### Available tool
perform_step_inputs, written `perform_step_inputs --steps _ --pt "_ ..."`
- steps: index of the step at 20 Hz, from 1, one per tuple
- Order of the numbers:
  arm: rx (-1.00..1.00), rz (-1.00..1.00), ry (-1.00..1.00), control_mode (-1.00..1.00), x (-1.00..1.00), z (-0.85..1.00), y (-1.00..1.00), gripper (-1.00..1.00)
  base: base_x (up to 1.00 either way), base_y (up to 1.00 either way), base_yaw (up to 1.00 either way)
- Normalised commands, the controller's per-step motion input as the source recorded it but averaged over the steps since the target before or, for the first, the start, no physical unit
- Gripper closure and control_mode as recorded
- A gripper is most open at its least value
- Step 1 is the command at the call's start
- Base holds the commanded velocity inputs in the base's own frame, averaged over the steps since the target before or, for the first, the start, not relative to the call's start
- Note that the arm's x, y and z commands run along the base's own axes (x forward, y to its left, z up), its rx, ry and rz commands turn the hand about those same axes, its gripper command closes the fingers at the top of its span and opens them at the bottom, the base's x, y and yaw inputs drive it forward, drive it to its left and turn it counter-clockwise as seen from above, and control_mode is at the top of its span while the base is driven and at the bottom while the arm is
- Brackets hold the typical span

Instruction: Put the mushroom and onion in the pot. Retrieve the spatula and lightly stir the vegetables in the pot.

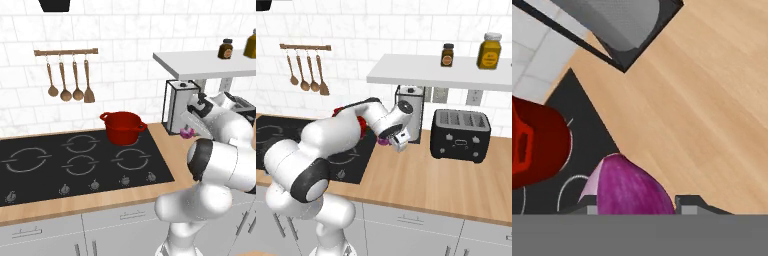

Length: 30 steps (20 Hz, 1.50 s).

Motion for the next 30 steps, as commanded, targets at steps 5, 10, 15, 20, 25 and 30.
perform_step_inputs --steps 5,10,15,20,25,30 --pt "-0.38 0.05 -0.13 -1.0 -0.01 0.95 1.0 1.0 0.0 0.0 0.0" --pt "-0.31 0.06 -0.02 -1.0 0.25 0.64 1.0 1.0 0.0 0.0 0.0" --pt "-0.15 0.05 0.0 -1.0 0.76 0.35 0.74 1.0 0.0 0.0 0.0" --pt "-0.09 0.01 0.04 -1.0 0.92 0.04 0.58 1.0 0.0 0.0 0.0" --pt "-0.07 0.0 0.08 -1.0 0.95 -0.46 0.57 1.0 0.0 0.0 0.0" --pt "-0.03 0.0 0.09 -1.0 0.96 -0.64 0.31 1.0 0.0 0.0 0.0"
